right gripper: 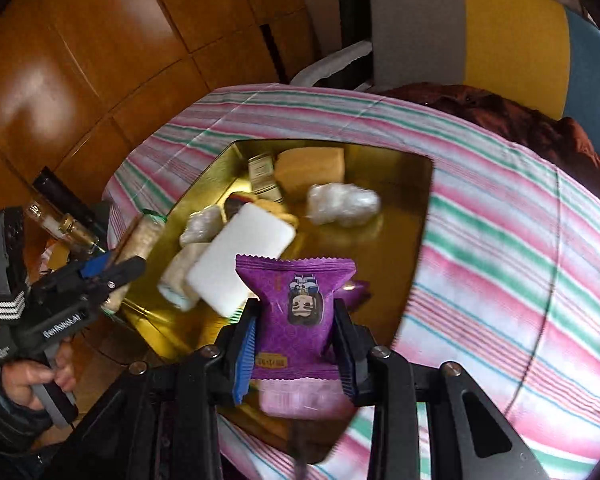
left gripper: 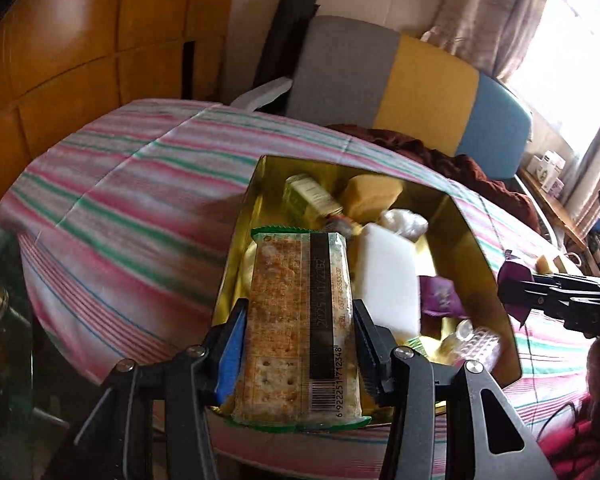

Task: Organize objects
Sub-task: 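Carry the cracker packet and purple packet over the gold tray with both grippers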

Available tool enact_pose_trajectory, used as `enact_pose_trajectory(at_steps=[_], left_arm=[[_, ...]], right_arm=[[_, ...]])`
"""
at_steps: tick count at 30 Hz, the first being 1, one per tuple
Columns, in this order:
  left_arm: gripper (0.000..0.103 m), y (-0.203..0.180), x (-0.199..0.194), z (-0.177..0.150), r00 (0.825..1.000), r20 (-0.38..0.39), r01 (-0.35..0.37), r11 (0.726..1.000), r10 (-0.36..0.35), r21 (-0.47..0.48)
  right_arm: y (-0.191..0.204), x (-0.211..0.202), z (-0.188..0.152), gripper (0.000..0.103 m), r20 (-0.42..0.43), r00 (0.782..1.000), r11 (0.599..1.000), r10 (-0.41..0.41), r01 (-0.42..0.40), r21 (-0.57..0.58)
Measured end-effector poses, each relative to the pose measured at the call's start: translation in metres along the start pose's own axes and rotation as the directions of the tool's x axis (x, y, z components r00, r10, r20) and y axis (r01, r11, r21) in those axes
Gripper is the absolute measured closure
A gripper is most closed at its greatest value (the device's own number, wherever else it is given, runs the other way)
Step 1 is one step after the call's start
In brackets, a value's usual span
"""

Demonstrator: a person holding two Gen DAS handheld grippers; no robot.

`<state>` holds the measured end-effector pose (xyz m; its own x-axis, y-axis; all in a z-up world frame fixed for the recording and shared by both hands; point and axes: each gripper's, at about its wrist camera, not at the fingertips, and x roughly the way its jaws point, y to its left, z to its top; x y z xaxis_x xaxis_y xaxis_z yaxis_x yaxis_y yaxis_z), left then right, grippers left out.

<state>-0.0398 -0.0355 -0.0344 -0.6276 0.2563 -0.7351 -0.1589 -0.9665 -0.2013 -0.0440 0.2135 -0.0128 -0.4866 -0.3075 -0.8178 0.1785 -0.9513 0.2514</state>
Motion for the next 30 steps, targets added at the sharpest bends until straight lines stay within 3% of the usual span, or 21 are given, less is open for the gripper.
enact_pose_trajectory(at_steps=[11, 19, 30], left_arm=[[0.047, -0.012, 0.018, 0.001, 1.0, 0.0, 0.023, 1.0, -0.023, 0.014], [0.047, -0.011, 0.02, -0.005, 1.0, -0.016, -0.007, 1.0, 0.007, 0.017], [0.043, -0.026, 0.014, -0.004, 0.999, 0.022, -0.038, 0.995, 0.037, 0.089]], right_arm=[[0.01, 0.012, -0.003, 0.069, -0.019, 0.999, 0.999, -0.029, 0.029, 0.023], [0.014, 0.025, -0.009, 0.069, -0.041, 0.999, 0.999, -0.026, 0.027, 0.041], [0.016, 0.036, -0.015, 0.068, -0.052, 0.998, 0.998, -0.039, 0.042, 0.05]])
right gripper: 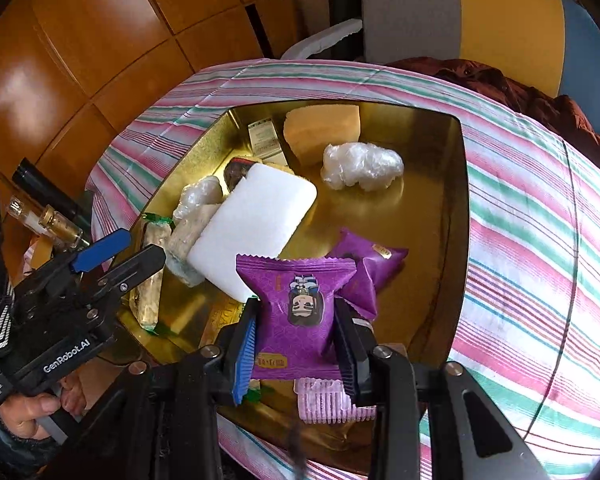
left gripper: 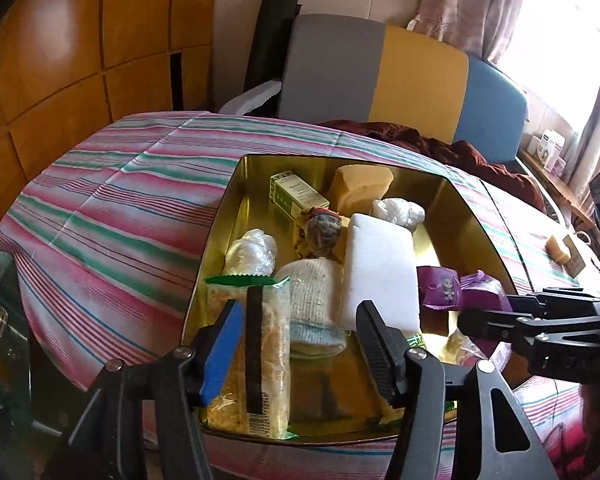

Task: Organize objects
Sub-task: 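Carry the cracker packet and purple packet over the gold tray with both grippers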

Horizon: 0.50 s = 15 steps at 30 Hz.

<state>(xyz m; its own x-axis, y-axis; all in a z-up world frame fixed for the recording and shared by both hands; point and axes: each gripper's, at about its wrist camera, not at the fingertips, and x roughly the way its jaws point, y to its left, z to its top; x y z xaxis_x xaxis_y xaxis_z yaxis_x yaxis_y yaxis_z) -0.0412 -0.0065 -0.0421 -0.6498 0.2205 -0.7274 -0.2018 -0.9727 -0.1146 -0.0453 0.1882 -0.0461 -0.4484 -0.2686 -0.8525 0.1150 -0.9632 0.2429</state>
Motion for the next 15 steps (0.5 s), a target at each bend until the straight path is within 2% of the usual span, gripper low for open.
enact_pose_trajectory(at_steps=[15], left_arm=[[0.044, -0.011, 0.019, -0.004, 0.999, -0.045, 0.0, 1.0, 0.002, 0.03]], right_arm=[[-0.007, 0.008, -0.003, 0.068, 0.002, 1.0, 1.0, -0.01, 0.01, 0.019]])
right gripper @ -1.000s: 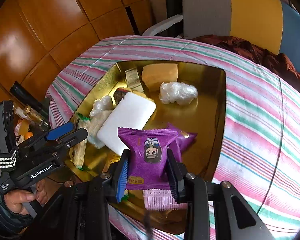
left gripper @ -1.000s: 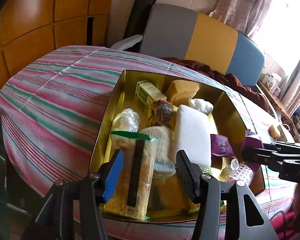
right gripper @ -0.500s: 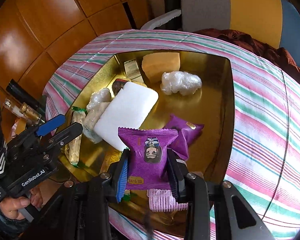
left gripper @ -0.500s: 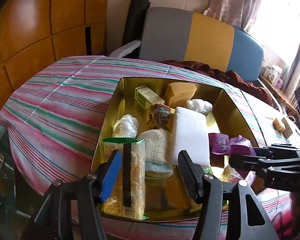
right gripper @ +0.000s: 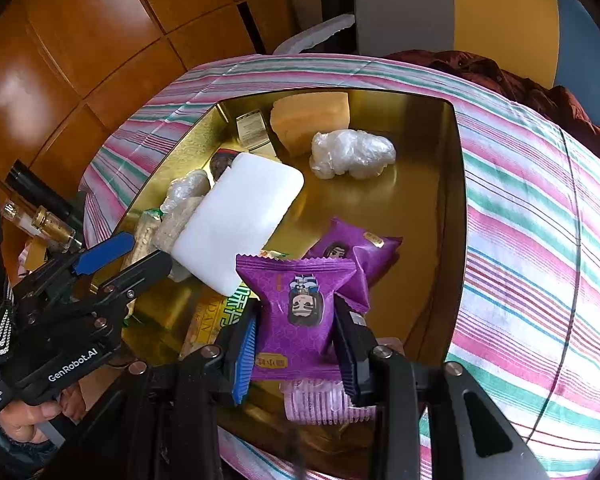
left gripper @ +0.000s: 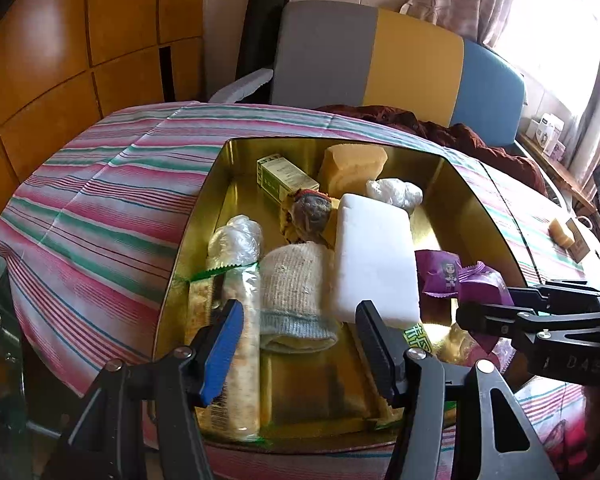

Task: Organize objects
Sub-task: 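Carry the cracker packet and purple packet over the gold tray with both grippers, then open both grippers to drop the cracker and purple packets into the tray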

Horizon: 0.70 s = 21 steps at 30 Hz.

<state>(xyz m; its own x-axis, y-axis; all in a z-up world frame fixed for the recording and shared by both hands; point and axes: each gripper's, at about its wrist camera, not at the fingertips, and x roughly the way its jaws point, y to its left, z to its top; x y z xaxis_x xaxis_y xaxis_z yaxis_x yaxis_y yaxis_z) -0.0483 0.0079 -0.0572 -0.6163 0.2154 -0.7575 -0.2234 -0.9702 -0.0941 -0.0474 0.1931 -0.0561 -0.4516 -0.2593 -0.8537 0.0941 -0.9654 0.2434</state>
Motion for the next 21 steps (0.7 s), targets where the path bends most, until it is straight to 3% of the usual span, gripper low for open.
enact_pose_trajectory(at_steps=[8, 11, 15, 21], left_arm=[[0.046, -0.001, 0.025, 0.008, 0.999, -0.038, 0.011, 1.0, -0.011, -0.003], [0.046, -0.001, 0.026, 0.012, 0.999, -0.032, 0.018, 1.0, -0.018, -0.01], [0.038, -0.002, 0.016, 0.013, 0.999, -0.008, 0.051, 0.999, -0.051, -0.016], [0.038, 0.003, 0.003, 0.008, 0.999, 0.0, 0.05, 0.998, -0.05, -0.028]], right_arm=[[-0.011, 0.002, 0.009, 0.066, 0.029, 0.999, 0.999, -0.026, 0.025, 0.029], [-0.013, -0.003, 0.011, 0.052, 0.047, 0.999, 0.998, 0.024, -0.026, 0.051], [-0.011, -0.008, 0.011, 0.052, 0.061, 0.997, 0.998, 0.039, -0.042, 0.048], [-0.005, -0.01, 0.006, 0.052, 0.05, 0.998, 0.998, 0.041, -0.043, 0.035]])
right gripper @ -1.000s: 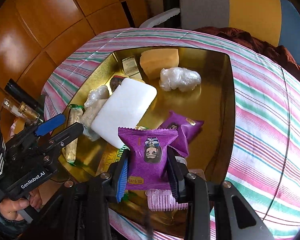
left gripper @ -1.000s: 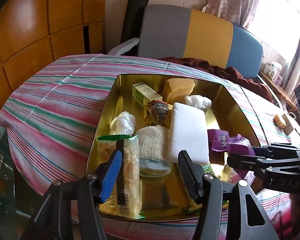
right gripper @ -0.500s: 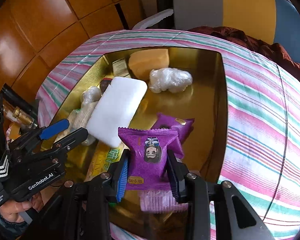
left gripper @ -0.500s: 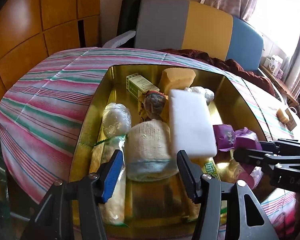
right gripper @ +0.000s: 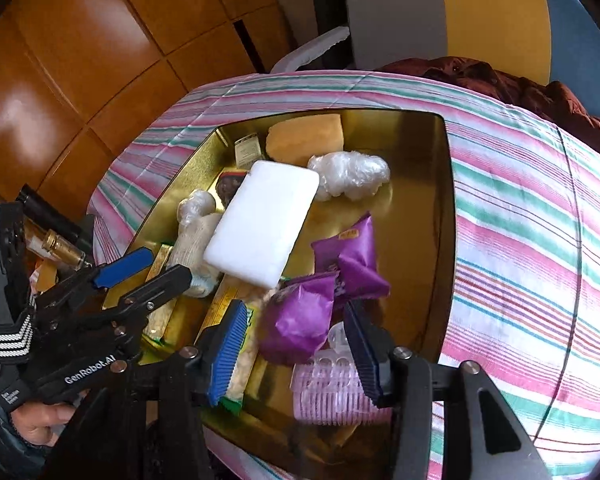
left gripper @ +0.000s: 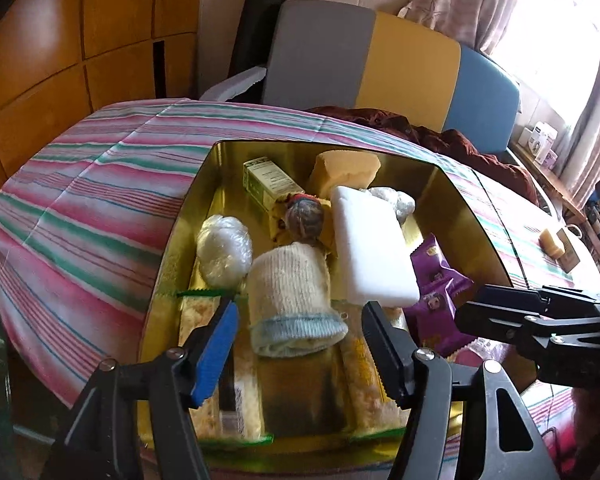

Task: Organize objects
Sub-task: 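Open both grippers to drop the cracker and purple packets into the tray, then move both grippers back to the yellow sponge and cream box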

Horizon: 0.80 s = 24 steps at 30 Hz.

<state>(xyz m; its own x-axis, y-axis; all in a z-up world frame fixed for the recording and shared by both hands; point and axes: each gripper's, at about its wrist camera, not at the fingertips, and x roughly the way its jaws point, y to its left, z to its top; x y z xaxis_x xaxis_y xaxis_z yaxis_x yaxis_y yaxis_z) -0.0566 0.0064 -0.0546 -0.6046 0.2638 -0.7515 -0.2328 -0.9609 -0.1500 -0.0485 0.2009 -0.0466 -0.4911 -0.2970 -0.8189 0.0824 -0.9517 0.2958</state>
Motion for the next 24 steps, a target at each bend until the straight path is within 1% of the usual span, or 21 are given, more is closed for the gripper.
enact_pose_trajectory(at_steps=[4, 8, 11, 15, 19, 24], left_arm=[[0.038, 0.005, -0.008, -0.003, 1.0, 0.008, -0.014, 1.0, 0.014, -0.017], [0.038, 0.008, -0.013, -0.003, 1.0, 0.012, -0.019, 0.999, 0.02, -0.035], [0.034, 0.007, -0.018, -0.001, 0.999, 0.022, -0.028, 0.999, 0.029, -0.047], [0.029, 0.001, -0.029, 0.002, 0.997, 0.056, -0.05, 0.998, 0.052, -0.027], [0.028, -0.005, -0.037, 0.005, 0.996, 0.076, -0.046, 0.999, 0.047, -0.008], [0.028, -0.013, -0.042, 0.007, 0.996, 0.084, -0.044, 0.999, 0.043, 0.013]], right_arm=[[0.002, -0.002, -0.004, 0.052, 0.007, 1.0, 1.0, -0.015, 0.016, -0.006], [0.004, -0.008, -0.007, 0.052, 0.034, 0.998, 0.998, -0.058, 0.058, -0.019], [0.007, -0.013, -0.009, 0.051, 0.056, 0.994, 0.995, -0.089, 0.091, -0.031], [0.012, -0.02, -0.011, 0.047, 0.088, 0.988, 0.99, -0.126, 0.131, -0.05], [0.014, -0.027, -0.012, 0.041, 0.113, 0.982, 0.986, -0.15, 0.158, -0.062], [0.019, -0.037, -0.013, 0.041, 0.151, 0.97, 0.975, -0.19, 0.204, -0.083]])
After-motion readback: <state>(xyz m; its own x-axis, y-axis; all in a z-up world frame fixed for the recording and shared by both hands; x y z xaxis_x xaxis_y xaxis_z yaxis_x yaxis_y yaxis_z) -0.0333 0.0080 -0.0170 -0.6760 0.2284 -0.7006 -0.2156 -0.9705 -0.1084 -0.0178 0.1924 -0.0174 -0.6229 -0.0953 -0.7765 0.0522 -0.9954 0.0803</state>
